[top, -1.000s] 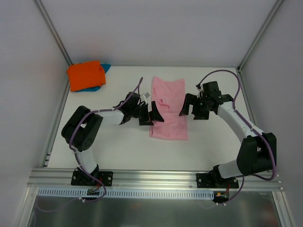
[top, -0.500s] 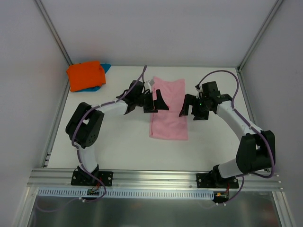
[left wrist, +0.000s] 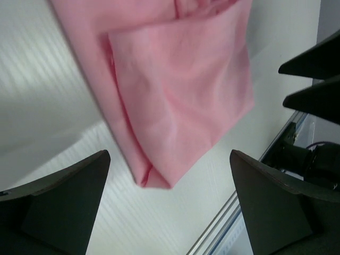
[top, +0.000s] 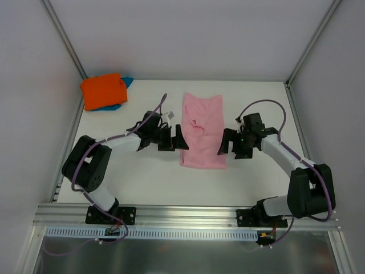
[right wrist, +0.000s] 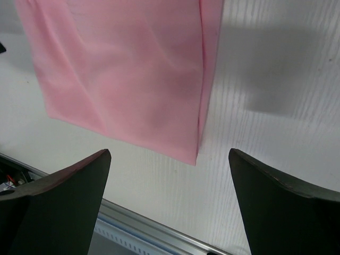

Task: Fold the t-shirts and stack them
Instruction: Fold the folded rectangular tshirt in 1/3 of the way, then grab one side of the 2/3 rectangular tshirt with both arms

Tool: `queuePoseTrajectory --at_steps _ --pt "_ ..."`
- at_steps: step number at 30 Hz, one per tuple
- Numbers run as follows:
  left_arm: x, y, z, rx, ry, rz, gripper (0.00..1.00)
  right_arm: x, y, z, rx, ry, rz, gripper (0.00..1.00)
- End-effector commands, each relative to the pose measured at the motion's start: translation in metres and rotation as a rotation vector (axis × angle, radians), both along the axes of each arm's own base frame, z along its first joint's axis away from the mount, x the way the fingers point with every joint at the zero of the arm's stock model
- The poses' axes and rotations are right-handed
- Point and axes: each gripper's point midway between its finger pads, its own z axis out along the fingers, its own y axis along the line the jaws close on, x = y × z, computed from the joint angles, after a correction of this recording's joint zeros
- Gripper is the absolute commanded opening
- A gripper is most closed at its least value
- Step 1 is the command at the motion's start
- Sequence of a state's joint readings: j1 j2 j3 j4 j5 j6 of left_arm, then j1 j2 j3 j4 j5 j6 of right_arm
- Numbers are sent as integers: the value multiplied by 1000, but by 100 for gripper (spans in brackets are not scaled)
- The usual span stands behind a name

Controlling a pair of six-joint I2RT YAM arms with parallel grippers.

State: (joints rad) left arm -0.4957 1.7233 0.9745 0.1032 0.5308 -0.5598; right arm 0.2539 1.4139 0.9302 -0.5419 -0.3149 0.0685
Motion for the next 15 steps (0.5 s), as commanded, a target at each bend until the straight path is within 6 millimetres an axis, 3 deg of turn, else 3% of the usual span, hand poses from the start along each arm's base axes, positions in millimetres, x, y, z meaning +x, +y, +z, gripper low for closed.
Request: queuePoseTrajectory --at_steps 1,2,3,4,5,6,15 --pt "-40 14 1 -49 -42 -59 99 -14 -2 -8 20 -35 -14 100" --pt "-46 15 6 -77 -61 -66 99 -15 1 -9 41 -48 -22 99" --pt "-60 21 -8 -67 -23 -60 99 -25 0 -22 44 -18 -25 100" --pt "-65 22 -7 -75 -29 -66 99 -28 1 -26 58 -6 -35 100" --pt "-75 28 -19 -64 -5 -60 98 -27 3 -29 70 -14 -37 99" --pt "-81 32 -23 -66 -6 -53 98 -35 4 -43 79 13 -43 99" --pt "-88 38 -43 -47 15 -32 98 -34 18 -64 124 42 -49 97"
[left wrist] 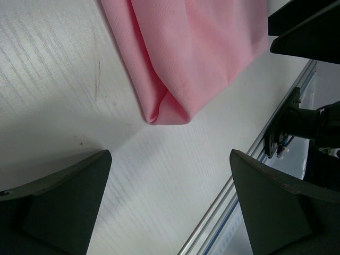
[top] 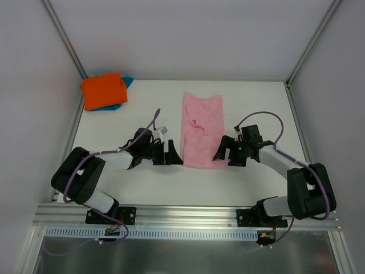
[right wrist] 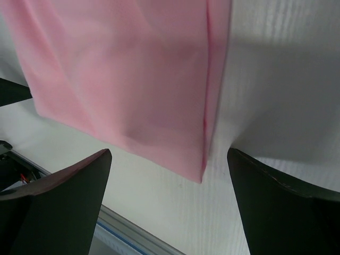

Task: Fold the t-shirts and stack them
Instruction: Grab one side of the 2/3 rectangular tshirt with both arms

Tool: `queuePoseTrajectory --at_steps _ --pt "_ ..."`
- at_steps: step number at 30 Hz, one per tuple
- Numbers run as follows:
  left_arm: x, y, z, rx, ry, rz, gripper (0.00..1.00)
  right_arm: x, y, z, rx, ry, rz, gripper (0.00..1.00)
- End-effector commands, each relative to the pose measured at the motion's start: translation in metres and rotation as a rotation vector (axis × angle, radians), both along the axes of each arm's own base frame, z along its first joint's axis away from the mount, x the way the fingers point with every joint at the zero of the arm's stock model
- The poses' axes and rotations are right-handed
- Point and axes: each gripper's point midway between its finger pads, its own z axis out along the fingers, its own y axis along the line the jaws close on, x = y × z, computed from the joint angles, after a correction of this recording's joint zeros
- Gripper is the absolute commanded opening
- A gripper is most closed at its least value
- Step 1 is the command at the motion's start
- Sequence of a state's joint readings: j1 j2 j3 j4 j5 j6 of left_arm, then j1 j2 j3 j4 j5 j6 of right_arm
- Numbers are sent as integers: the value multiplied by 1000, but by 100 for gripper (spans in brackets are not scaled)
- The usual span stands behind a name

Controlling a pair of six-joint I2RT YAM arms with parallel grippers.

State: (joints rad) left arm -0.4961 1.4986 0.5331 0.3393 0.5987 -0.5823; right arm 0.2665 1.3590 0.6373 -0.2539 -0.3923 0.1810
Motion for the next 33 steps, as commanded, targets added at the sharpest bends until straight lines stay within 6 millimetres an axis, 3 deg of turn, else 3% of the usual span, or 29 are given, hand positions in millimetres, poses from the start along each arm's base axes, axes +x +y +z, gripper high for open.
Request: queuePoseTrajectory --at_steps 1,11,19,24,27,28,30,31,32,33 --pt "0 1 -12 7 -5 7 98 -2 7 -17 13 19 -1 97" --pt "1 -23 -27 -37 65 -16 94 -1 14 -21 10 35 6 95" --pt "-8 -42 -40 -19 115 -56 86 0 12 -16 -6 25 10 93" --pt "-14 -45 -44 -4 130 -68 80 0 12 -15 -3 29 7 85" --pt "-15 -42 -44 11 128 -70 72 -1 12 -15 -3 31 6 73" --pt "-17 -41 -45 22 131 -76 60 -1 12 -16 -4 35 5 58" --pt "-18 -39 -45 32 128 -77 44 -2 12 -16 -3 38 8 41" --pt "-18 -38 -46 41 126 -79 36 -2 13 -17 0 44 8 22" --pt "-18 -38 -46 42 128 -81 20 -3 13 -17 0 47 10 14" --pt "-18 -38 -46 44 128 -85 11 -3 13 -17 1 49 11 8"
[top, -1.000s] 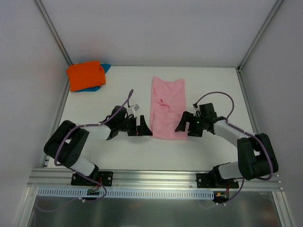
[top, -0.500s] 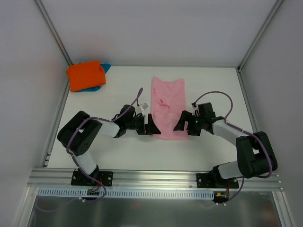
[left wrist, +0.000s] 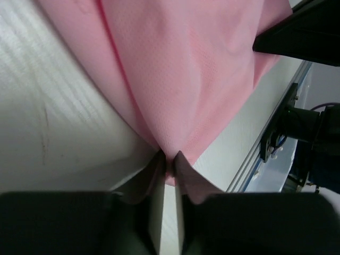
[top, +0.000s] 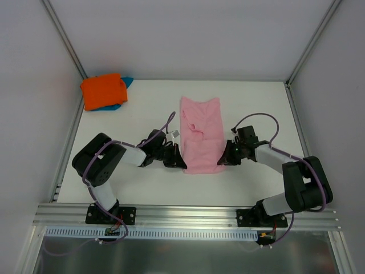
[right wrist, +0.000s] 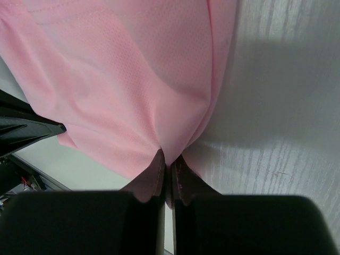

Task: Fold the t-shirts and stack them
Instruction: Grab one side of the 2/3 rectangular tshirt with both arms

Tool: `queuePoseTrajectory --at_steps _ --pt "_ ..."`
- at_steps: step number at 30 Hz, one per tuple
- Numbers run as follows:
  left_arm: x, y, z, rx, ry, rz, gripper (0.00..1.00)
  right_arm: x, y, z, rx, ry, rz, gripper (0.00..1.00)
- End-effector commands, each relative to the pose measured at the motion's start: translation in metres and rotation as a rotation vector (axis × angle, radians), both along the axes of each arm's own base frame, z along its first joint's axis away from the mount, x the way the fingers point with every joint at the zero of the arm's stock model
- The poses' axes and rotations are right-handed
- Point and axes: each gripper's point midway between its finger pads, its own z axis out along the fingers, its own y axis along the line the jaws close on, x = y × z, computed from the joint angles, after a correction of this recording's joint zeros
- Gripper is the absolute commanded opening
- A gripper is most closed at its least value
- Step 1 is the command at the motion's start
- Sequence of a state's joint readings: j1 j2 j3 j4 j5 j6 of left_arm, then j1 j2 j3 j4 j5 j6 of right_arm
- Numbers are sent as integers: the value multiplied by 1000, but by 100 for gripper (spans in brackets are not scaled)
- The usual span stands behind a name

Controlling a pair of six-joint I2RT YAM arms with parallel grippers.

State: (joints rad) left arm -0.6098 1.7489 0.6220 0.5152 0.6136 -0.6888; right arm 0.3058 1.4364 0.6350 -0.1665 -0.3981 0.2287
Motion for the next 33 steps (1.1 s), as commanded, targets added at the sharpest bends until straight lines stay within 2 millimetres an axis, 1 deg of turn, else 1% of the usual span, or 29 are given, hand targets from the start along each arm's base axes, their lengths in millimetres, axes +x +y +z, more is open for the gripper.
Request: queuePoseTrajectory --at_steps 1,2,9,11,14,15,16,17,18,19,20,21,22,23,24,26,27,28,30,31,33 --pt "-15 10 -20 84 45 -24 4 -8 -2 -5 -18 33 10 1" --pt "-14 10 -20 85 45 -25 0 -9 -2 -6 -18 36 9 0" --pt "-15 8 -17 74 48 -39 0 -16 -7 -2 -41 45 11 1" --pt "-19 8 -15 72 51 -47 0 -19 -8 0 -45 42 11 0" --pt "-27 10 -13 67 59 -49 0 -29 -11 -2 -50 57 12 0" --pt "-34 11 -15 73 70 -52 0 -32 -11 0 -49 54 7 0" --pt "-38 12 -15 72 75 -53 0 -40 -12 -4 -51 68 12 1" --pt "-40 11 -10 61 65 -56 0 -44 -12 -5 -52 71 14 1" --pt "-50 13 -12 67 79 -60 0 -46 -11 -2 -46 62 6 0" --pt "-54 13 -11 66 79 -62 0 -56 -12 -7 -53 78 11 0" --pt "-58 13 -7 60 69 -63 0 -60 -12 -8 -52 82 9 0" --pt "-67 13 -9 69 80 -71 0 -63 -11 -5 -44 73 3 0" --pt "-72 14 -8 72 81 -74 0 -69 -9 -6 -44 73 9 0" --pt "-75 13 -3 62 69 -77 0 -77 -12 -10 -48 86 6 0" --pt "-84 14 -5 71 82 -79 0 -79 -12 -7 -42 74 -5 1" --pt "-93 15 -1 70 75 -79 0 -90 -14 -8 -42 73 -11 0" --pt "-94 15 0 66 76 -75 0 -95 -15 -11 -55 90 -7 1" --pt "-97 15 1 67 69 -81 0 -96 -16 -8 -47 73 -13 1" --pt "-102 17 4 63 71 -74 0 -104 -19 -8 -56 80 -14 1" --pt "-103 17 6 60 67 -71 0 -105 -20 -7 -58 74 -16 1" --pt "-103 17 13 46 58 -63 0 -104 -21 4 -53 48 -20 1"
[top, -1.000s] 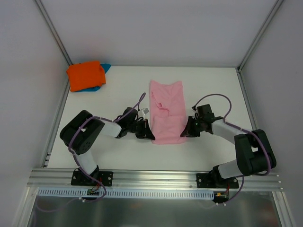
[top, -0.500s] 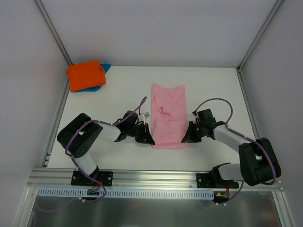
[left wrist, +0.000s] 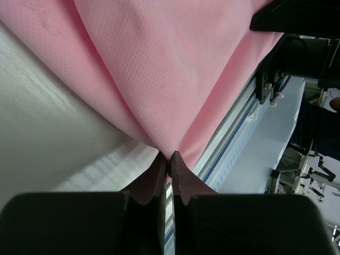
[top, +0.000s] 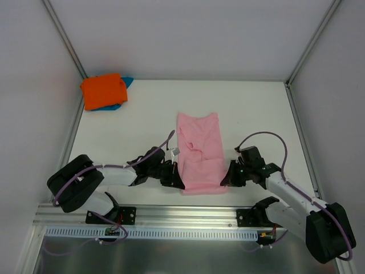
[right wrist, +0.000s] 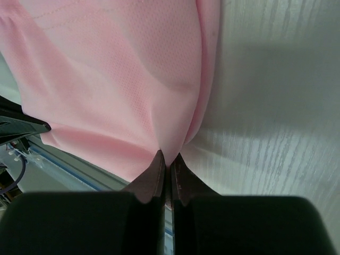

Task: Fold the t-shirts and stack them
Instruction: Grab one side of the 2/3 rectangular tshirt with both arms

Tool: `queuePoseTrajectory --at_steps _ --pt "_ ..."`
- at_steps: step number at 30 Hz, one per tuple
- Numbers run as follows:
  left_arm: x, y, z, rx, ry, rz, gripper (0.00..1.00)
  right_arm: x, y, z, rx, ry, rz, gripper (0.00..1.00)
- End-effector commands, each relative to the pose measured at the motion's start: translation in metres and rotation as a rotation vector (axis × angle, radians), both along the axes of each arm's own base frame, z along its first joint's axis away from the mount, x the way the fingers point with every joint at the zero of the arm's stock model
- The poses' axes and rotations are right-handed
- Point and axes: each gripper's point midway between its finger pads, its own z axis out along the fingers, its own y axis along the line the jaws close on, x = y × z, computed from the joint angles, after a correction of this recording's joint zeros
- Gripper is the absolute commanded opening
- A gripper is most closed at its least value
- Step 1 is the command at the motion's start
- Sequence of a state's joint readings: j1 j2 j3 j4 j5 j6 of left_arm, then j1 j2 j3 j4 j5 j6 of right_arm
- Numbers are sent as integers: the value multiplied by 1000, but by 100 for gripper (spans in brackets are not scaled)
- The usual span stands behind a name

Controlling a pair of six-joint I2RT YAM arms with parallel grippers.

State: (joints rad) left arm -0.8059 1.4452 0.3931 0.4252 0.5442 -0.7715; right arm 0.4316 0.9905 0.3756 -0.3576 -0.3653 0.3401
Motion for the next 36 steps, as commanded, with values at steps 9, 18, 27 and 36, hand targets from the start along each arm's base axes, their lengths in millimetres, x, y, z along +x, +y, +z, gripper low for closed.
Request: queuePoseTrajectory --at_steps 9,18,27,36 --pt "21 0 53 42 -113 40 0 24 -3 56 -45 -99 -12 0" --pt "50 -11 74 61 -158 53 0 53 16 60 -46 -60 54 1" --pt "47 -9 63 60 -126 34 0 46 13 43 -62 -19 57 1" --pt "31 1 36 64 -68 44 0 14 -2 15 -75 38 18 24"
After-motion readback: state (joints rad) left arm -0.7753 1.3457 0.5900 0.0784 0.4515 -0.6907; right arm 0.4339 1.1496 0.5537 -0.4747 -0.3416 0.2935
